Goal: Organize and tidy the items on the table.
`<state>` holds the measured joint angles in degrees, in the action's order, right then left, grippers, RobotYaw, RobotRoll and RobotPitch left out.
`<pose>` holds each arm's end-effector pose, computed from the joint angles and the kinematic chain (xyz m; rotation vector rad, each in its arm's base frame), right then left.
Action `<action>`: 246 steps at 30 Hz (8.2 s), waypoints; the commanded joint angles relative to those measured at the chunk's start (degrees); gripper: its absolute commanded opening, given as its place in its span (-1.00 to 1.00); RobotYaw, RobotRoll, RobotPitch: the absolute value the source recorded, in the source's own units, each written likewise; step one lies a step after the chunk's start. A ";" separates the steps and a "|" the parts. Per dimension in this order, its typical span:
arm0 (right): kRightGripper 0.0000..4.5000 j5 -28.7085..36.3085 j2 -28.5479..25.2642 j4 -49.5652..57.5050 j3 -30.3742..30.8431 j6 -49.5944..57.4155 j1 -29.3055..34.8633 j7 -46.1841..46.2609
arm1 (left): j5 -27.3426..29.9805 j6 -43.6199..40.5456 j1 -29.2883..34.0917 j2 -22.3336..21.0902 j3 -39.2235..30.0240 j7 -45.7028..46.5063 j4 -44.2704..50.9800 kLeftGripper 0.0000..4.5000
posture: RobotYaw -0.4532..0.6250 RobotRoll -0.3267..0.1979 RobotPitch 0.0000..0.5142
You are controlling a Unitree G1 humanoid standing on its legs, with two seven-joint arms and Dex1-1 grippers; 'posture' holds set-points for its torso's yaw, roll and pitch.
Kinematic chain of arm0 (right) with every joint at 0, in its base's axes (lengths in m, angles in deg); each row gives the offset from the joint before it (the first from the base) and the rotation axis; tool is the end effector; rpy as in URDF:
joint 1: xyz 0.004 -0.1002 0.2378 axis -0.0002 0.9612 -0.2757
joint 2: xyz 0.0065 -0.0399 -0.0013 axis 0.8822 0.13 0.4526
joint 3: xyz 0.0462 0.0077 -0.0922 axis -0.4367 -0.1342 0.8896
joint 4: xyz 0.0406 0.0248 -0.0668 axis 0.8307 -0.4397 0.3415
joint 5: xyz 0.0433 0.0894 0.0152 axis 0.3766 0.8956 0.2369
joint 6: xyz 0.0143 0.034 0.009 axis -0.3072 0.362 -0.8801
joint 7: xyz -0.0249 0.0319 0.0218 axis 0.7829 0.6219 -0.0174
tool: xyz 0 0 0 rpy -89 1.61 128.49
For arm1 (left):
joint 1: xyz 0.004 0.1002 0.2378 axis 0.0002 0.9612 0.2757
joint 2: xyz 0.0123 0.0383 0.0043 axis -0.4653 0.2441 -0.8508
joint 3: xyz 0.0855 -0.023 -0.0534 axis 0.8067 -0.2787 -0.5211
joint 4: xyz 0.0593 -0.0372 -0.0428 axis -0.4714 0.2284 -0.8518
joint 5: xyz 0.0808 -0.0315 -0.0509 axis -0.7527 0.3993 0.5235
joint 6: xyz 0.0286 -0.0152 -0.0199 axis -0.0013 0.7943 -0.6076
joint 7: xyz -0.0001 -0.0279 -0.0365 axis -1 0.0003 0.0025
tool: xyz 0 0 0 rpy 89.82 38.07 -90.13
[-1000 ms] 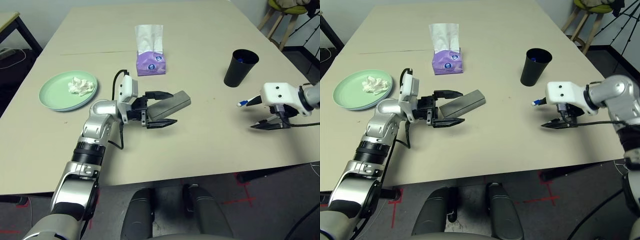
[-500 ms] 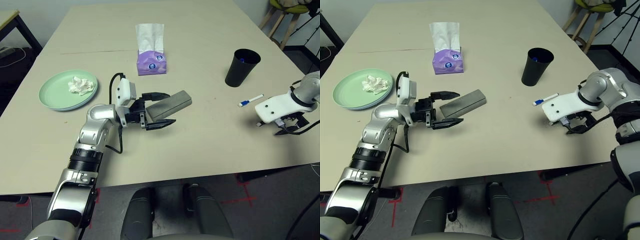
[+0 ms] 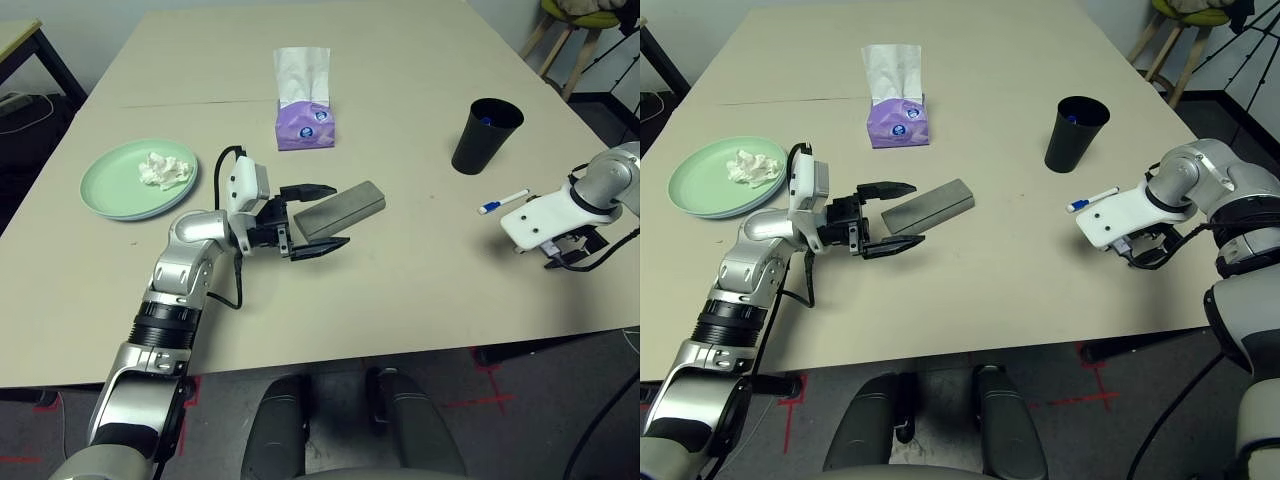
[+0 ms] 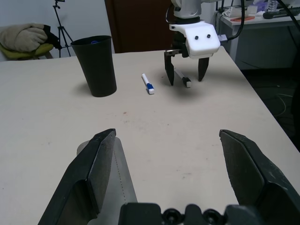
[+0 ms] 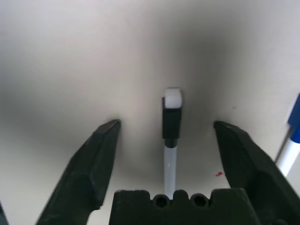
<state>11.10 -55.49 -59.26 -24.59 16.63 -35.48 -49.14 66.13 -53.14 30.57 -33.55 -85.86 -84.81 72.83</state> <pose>0.3313 -0.2820 0.2172 -1.5948 0.8236 1.3412 0.2952 0.1960 0.1603 0.2657 -0.1947 -1.3272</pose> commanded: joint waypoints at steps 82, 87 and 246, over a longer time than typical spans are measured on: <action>0.99 50.40 13.46 38.78 -33.40 51.62 11.07 28.58 | -3.53 0.26 -5.67 1.37 -0.66 11.98 -6.21 1.00 | -0.11 0.25 -0.34; 0.99 39.18 5.64 34.05 -19.97 41.28 11.81 9.79 | -2.51 0.10 -5.60 1.68 -0.64 10.90 -5.90 1.00 | -0.11 0.25 -0.33; -0.81 56.56 17.70 36.88 -51.76 52.81 10.56 45.58 | -0.60 -7.18 1.07 -2.90 -2.15 17.22 7.34 1.00 | -0.11 0.25 -0.16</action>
<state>67.06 -37.16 -22.23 -76.00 69.74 -24.76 -3.03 65.96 -60.85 31.10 -36.11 -88.01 -67.41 79.78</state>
